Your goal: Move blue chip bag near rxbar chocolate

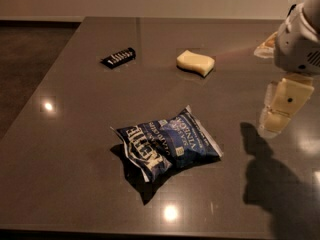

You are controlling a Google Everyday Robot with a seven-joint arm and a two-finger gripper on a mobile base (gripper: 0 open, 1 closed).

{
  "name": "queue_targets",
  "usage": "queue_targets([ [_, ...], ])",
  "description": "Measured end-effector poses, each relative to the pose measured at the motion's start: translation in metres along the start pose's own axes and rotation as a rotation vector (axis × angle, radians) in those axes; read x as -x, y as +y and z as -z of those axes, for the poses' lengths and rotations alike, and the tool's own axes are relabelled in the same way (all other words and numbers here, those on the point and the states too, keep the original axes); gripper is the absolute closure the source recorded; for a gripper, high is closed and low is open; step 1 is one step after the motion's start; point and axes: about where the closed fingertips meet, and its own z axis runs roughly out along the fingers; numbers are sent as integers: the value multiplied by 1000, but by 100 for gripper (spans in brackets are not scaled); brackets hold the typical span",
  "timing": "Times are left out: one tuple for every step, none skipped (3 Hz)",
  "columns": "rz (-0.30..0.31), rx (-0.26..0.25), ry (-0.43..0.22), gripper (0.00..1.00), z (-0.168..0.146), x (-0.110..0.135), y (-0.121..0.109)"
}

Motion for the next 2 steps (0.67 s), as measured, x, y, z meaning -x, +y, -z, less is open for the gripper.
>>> queue_targets([
  [64, 43, -46, 0, -22, 38, 14],
  [154, 87, -93, 0, -49, 78, 36],
])
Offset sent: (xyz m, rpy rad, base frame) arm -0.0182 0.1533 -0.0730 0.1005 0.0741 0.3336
